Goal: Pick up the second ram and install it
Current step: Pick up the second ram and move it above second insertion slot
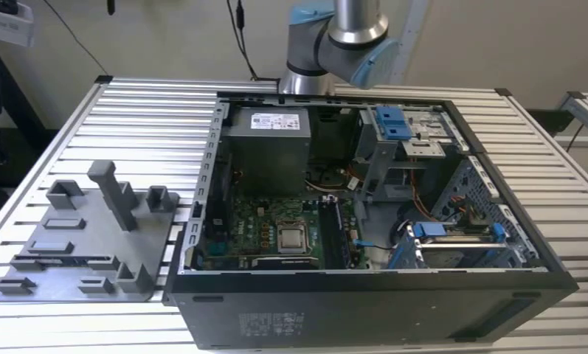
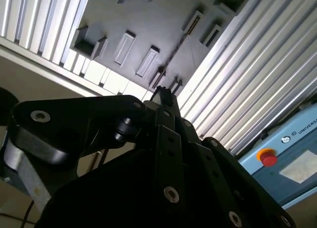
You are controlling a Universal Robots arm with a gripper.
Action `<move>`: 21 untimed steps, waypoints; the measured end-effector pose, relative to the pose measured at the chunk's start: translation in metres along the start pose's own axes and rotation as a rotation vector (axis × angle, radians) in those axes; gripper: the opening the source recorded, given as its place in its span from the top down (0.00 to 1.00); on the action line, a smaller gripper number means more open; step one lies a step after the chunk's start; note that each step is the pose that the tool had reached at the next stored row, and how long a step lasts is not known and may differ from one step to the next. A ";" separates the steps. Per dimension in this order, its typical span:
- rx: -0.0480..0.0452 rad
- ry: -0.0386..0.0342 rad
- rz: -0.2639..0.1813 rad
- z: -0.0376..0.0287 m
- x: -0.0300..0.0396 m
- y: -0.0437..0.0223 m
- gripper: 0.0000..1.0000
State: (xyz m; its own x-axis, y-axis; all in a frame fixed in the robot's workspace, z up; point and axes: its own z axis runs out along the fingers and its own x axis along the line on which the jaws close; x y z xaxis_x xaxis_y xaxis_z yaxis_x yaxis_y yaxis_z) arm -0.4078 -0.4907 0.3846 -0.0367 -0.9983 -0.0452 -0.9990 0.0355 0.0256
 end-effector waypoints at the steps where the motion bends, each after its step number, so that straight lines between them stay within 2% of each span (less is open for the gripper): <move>1: 0.0000 -0.0001 0.000 0.0000 0.0000 0.0000 0.89; 5: -0.0001 -0.0001 0.000 0.0000 0.0000 0.0000 0.88; 6: -0.0001 -0.0001 0.000 -0.0001 0.0000 0.0000 0.76; 9: 0.0000 -0.0003 0.000 0.0000 0.0000 0.0000 0.70; 11: 0.0000 -0.0004 0.000 0.0000 0.0000 0.0000 0.58; 12: 0.0000 -0.0004 0.000 0.0000 0.0000 0.0000 0.58; 13: 0.0000 -0.0004 0.000 0.0000 0.0000 0.0000 0.52; 21: -0.0002 -0.0023 0.000 0.0008 0.0001 0.0001 0.52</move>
State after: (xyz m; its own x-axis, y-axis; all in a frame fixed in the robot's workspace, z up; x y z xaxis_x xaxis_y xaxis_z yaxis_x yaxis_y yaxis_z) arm -0.4079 -0.4907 0.3838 -0.0367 -0.9982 -0.0475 -0.9990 0.0355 0.0258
